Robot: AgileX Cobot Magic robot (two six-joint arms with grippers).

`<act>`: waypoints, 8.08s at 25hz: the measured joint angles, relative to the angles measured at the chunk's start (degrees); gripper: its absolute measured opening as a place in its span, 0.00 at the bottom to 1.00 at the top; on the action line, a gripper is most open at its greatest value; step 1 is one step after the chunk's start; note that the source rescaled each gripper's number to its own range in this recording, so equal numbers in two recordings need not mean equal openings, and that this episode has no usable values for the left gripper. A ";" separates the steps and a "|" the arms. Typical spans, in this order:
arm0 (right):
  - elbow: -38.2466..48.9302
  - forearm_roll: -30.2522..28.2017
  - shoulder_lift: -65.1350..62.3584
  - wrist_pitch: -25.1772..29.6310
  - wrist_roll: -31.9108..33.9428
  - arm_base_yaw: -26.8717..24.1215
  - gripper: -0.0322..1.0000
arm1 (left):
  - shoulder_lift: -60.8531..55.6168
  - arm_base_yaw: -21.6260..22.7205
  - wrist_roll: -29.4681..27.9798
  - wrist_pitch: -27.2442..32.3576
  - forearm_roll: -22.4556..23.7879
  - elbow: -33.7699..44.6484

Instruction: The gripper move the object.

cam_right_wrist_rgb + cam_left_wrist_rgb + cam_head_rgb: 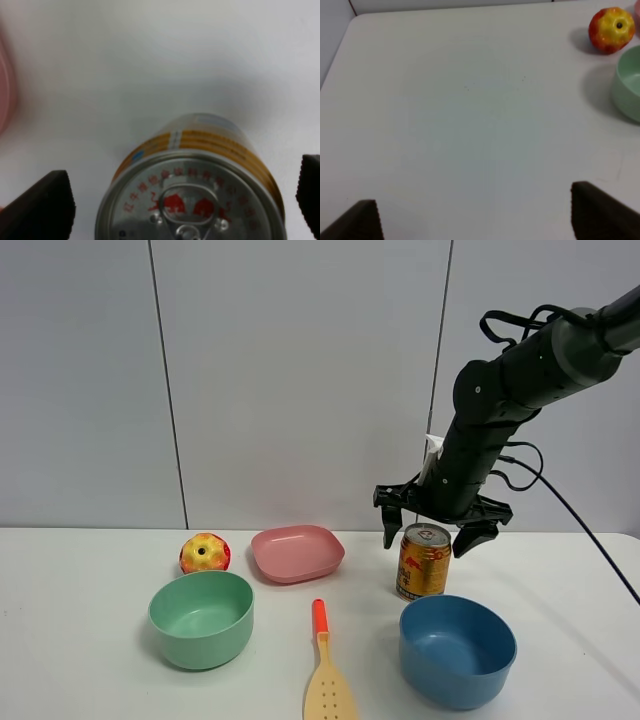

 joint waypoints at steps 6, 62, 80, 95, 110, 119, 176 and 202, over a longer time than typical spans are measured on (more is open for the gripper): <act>0.00 -0.73 1.37 1.19 0.00 0.00 0.96 | 0.00 0.00 0.00 0.00 0.00 0.00; -15.63 0.06 -14.79 34.25 -10.29 17.46 0.03 | 0.00 0.00 0.00 0.00 0.00 0.00; -18.55 2.71 -4.72 14.41 -15.03 27.99 0.03 | 0.00 0.00 0.00 0.00 0.00 0.00; -33.95 -0.72 9.58 23.53 -10.44 31.52 0.03 | 0.00 0.00 0.00 0.00 0.00 0.00; -34.26 -1.07 14.60 21.24 -10.06 31.52 0.03 | 0.00 0.00 0.00 0.00 0.00 0.00; -34.26 -3.68 14.69 20.83 -10.06 31.52 0.03 | 0.00 0.00 0.00 0.00 0.00 0.00; -34.44 -2.28 16.60 21.67 -17.90 31.52 0.47 | 0.00 0.00 0.00 0.00 0.00 0.00; -21.07 -6.04 -17.73 32.08 -17.90 26.10 0.53 | 0.00 0.00 0.00 0.00 0.00 0.00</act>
